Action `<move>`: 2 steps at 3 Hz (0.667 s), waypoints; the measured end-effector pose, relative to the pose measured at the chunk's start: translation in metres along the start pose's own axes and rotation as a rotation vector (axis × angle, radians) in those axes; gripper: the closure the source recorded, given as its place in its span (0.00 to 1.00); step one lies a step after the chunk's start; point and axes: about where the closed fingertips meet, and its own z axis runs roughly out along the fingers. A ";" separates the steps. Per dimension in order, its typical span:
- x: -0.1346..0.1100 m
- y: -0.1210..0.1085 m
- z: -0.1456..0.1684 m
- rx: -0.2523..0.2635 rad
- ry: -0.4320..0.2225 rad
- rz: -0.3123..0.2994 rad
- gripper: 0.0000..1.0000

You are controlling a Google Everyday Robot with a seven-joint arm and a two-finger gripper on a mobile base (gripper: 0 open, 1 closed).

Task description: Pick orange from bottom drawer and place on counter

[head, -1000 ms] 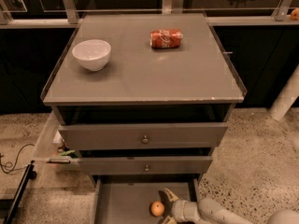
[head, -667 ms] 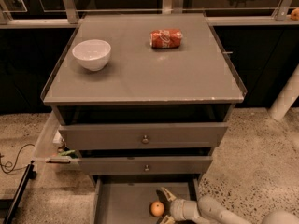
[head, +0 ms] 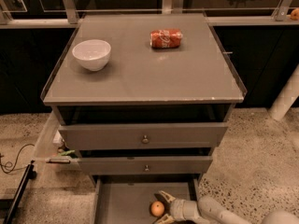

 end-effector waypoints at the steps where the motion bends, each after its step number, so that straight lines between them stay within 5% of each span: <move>1: 0.000 0.000 0.000 0.000 0.000 0.000 0.43; 2: 0.000 0.000 0.000 0.000 0.000 0.000 0.66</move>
Offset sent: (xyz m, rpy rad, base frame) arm 0.0000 0.0000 0.0000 0.0000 0.0000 0.0000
